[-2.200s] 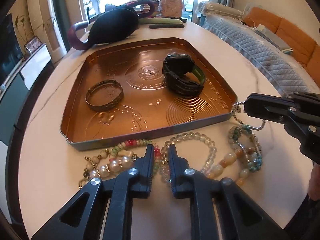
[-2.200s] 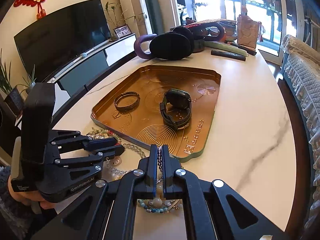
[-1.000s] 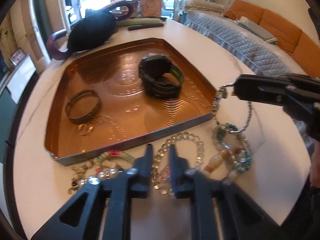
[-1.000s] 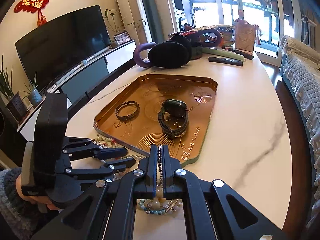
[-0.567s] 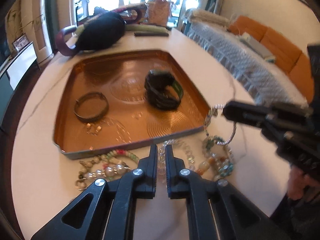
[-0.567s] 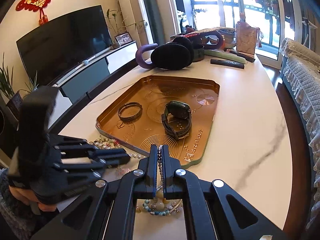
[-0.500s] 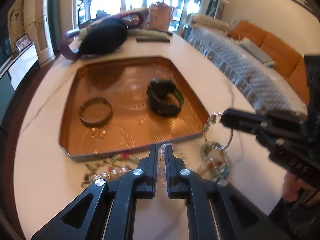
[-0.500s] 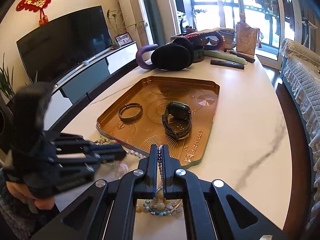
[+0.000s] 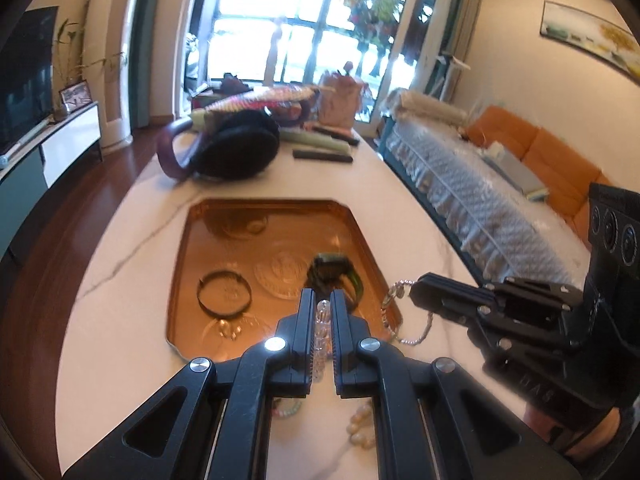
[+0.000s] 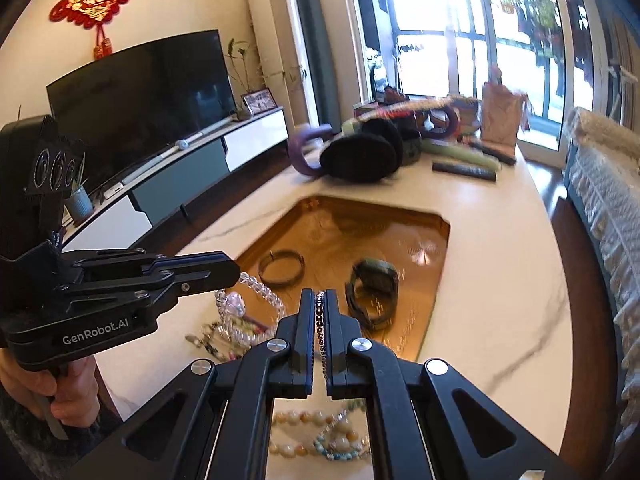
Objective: Organize jewelry
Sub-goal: 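Carry both bracelets over the copper tray and open both tools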
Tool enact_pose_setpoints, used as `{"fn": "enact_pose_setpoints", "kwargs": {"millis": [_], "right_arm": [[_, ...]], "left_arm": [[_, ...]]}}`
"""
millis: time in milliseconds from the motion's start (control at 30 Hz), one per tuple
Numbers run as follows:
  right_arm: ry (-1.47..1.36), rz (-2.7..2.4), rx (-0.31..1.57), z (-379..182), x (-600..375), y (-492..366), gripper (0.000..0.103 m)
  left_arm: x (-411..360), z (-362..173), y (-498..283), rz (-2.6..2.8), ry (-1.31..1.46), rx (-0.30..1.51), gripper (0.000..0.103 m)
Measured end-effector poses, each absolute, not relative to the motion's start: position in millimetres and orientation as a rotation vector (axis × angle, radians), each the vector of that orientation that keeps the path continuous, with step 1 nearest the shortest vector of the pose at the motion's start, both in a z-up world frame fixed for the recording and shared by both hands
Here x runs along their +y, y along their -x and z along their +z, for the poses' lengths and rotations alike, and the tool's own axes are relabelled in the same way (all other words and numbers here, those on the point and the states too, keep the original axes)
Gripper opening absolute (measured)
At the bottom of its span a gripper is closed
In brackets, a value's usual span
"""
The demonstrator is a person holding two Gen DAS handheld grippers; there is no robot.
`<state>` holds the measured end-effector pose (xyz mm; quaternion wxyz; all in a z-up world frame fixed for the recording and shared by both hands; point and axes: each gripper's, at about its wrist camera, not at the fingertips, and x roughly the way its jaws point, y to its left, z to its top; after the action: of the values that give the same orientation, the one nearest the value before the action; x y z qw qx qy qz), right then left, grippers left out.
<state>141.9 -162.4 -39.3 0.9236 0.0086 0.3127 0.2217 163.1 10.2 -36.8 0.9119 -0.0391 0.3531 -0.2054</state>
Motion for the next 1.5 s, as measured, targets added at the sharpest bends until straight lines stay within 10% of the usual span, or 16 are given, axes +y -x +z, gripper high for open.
{"fn": "enact_pose_setpoints", "kwargs": {"millis": [667,1400,1500], "right_arm": [[0.016,0.451,0.597,-9.1,-162.9,-211.6,0.003],[0.005,0.342,0.838,-113.9,-195.0,-309.7,0.003],[-0.023,0.334,0.844,-114.5,-198.2,-304.8,0.010]], "left_arm": [[28.7,-4.6,-231.0,-0.386,0.132,0.621,0.008],[49.8,-133.6,-337.3,-0.241,0.163,0.916,0.008],[48.3,-128.5,-330.0,-0.225,0.132,0.924,0.021]]}}
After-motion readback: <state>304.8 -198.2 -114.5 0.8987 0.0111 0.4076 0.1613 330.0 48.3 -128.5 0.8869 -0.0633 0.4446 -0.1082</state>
